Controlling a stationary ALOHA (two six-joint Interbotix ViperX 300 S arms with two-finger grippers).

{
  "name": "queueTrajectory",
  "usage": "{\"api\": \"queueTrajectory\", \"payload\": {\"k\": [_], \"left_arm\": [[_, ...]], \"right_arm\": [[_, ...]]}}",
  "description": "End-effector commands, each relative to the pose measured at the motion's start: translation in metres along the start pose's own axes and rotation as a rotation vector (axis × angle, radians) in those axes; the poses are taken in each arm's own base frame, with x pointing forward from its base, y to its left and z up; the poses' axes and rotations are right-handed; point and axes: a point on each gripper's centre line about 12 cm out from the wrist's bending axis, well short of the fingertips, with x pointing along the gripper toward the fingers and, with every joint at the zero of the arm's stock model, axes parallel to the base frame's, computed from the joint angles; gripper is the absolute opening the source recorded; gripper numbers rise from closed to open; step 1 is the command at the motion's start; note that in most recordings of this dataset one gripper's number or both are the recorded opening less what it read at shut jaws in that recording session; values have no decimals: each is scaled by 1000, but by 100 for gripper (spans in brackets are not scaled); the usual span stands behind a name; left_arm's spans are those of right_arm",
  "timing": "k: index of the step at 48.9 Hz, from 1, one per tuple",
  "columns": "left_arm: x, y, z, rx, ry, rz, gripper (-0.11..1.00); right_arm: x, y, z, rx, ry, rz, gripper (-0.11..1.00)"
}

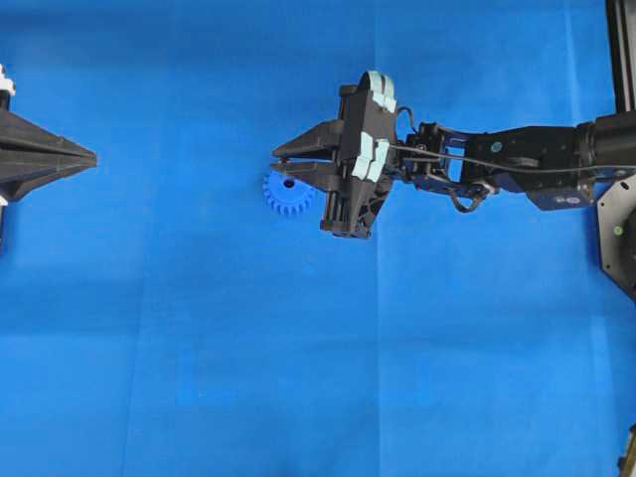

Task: Insert the shaft placed at a random location into the center hole of the small gear at another random location.
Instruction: 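Carry the shaft left with the right gripper over the blue gear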

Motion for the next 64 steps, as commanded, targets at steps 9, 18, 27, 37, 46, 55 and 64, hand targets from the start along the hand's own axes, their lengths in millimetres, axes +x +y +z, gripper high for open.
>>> {"api": "queueTrajectory", "payload": {"k": [9, 18, 27, 37, 46, 55, 64], "left_arm": [[1, 0, 4, 2, -11, 1, 0], [1, 0, 4, 3, -11, 1, 0], [1, 0, 4, 3, -9, 1, 0], [1, 0, 4, 2, -11, 1, 0], [1, 0, 4, 3, -11, 1, 0], [1, 0, 4, 2, -11, 1, 0], [1, 0, 4, 3, -11, 1, 0]], "right_arm": [[-1, 2, 12, -1, -36, 6, 2], [5, 0, -1, -3, -17, -1, 2], [14, -2, -18, 3, 12, -12, 2], [16, -3, -24, 3, 24, -14, 2], [15, -3, -21, 3, 5, -14, 2], [8, -1, -7, -2, -26, -6, 2], [-7, 1, 13, -20, -81, 5, 2]]}}
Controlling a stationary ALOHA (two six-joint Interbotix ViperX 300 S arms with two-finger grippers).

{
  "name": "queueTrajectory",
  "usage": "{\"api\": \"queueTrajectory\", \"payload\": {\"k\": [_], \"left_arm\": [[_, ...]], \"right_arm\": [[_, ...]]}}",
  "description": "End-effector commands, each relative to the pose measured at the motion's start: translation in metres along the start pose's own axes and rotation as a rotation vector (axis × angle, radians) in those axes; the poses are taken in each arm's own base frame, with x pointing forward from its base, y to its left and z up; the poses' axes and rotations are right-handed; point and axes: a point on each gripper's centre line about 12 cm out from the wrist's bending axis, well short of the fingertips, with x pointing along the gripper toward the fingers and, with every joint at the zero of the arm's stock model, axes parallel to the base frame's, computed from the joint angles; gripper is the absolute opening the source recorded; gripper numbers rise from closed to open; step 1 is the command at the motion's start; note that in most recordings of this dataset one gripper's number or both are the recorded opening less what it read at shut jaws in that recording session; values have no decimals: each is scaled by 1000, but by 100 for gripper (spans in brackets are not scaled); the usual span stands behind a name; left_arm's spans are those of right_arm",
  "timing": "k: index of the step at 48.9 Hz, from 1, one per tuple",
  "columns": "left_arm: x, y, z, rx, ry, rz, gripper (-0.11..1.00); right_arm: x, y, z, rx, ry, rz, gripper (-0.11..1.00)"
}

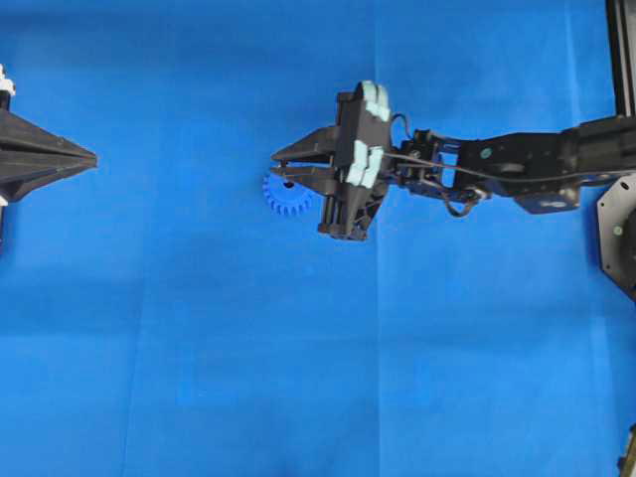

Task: Insert the shaft placed at a random location into the center hole of the small gear at another random location.
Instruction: 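Carry the shaft left with the right gripper over the blue gear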

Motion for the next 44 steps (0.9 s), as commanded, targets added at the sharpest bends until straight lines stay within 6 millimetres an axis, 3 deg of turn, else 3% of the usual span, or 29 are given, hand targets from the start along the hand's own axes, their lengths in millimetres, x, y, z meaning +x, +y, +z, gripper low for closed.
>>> {"api": "queueTrajectory", "payload": {"k": [1, 14, 44], "left_arm": [[1, 0, 4, -2, -12, 1, 0], [1, 0, 4, 0, -12, 1, 0], [1, 0, 4, 2, -11, 1, 0]], "right_arm": [[-12, 3, 26, -11, -74, 14, 2], [-18, 3, 30, -26, -87, 14, 2], [6, 1, -14, -2, -30, -9, 2]]}}
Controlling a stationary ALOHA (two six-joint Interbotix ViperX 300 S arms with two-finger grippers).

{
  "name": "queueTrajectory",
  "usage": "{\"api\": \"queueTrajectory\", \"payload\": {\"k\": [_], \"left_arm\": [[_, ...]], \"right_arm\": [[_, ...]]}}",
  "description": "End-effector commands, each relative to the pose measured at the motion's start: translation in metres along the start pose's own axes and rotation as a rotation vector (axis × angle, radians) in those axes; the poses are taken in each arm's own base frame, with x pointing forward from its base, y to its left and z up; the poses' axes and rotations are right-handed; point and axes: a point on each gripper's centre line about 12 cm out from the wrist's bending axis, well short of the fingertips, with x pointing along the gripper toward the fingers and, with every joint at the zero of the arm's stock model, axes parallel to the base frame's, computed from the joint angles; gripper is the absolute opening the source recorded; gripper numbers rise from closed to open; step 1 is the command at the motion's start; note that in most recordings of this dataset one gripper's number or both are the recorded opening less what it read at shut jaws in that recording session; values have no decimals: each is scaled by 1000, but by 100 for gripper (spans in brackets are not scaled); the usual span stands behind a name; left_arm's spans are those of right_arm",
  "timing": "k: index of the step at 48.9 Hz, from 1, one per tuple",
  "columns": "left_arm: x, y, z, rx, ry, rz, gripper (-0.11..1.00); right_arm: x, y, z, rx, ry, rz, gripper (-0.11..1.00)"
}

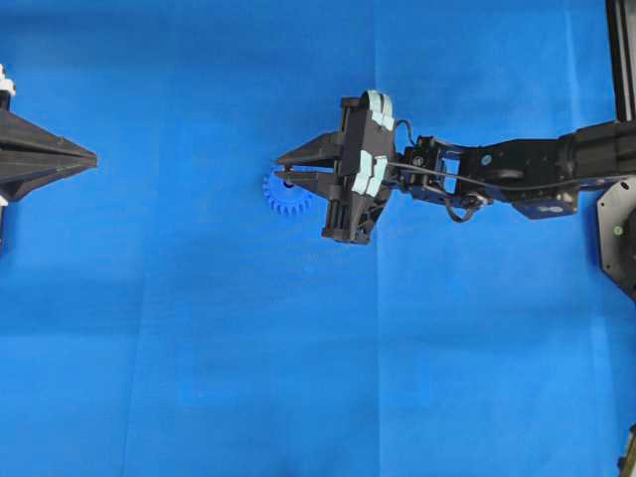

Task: Insert the shaft placed at a random location into the center hole of the small gear at another random location.
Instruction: 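Carry the shaft left with the right gripper over the blue gear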

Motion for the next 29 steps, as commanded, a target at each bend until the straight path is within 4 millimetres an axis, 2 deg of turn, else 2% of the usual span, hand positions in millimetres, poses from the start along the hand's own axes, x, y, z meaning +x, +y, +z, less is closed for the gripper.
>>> {"api": "queueTrajectory", "payload": {"k": [1, 29], "left_arm": [[1, 1, 4, 0, -11, 3, 0], [1, 1, 2, 2, -8, 3, 0]], "right_arm": [[1, 3, 6, 9, -33, 3, 2], [9, 0, -14, 31, 10, -11, 2]]}}
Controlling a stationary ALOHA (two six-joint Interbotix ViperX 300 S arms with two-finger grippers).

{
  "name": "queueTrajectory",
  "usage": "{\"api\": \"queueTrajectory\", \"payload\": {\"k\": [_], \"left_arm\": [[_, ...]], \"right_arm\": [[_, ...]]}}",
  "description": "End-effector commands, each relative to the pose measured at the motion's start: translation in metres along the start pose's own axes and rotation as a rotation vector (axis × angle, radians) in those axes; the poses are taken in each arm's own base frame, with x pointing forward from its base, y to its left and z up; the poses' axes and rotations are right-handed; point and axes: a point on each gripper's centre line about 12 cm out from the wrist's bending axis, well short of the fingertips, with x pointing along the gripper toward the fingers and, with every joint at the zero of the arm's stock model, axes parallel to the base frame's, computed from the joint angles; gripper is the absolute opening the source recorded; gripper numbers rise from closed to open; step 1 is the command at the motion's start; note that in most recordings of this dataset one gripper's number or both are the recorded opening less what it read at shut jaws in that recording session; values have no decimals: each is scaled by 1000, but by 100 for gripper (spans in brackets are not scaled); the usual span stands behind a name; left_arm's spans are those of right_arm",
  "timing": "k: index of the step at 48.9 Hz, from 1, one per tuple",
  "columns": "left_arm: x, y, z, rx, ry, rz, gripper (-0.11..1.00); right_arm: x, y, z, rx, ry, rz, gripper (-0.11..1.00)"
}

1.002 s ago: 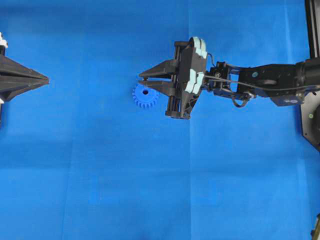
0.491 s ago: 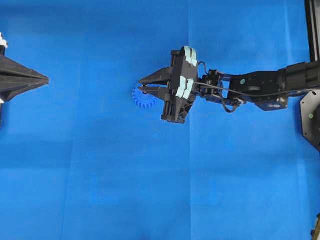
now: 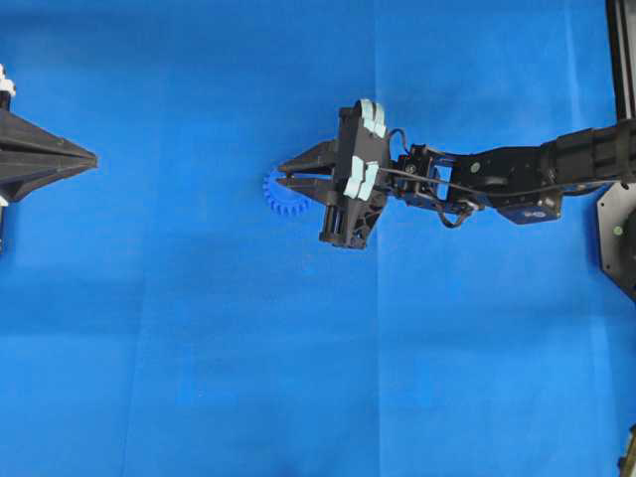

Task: Insert the shaft placed at a random location into the center hole of the small gear at another random location.
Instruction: 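Carry the shaft left with the right gripper over the blue gear, then lower the shaft into the gear's center hole with the right gripper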

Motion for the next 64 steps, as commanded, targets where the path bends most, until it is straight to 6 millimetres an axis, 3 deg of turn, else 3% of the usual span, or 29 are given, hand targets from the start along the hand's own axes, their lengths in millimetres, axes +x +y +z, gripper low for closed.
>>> {"api": "queueTrajectory", "payload": {"k": [1, 15, 57, 60, 64], "left_arm": [[1, 1, 3, 0, -9, 3, 0], [1, 1, 3, 0, -9, 3, 0], [1, 1, 1, 3, 2, 3, 0], [1, 1, 1, 3, 3, 3, 0], [1, 1, 1, 2, 8, 3, 0]], "right_arm": [[1, 1, 8, 13, -31, -2, 2], [7, 0, -3, 11, -18, -9, 2], [8, 1, -4, 10, 8, -6, 3], [9, 2, -4, 9, 10, -4, 8], [9, 5, -1, 9, 11, 3, 26]]}}
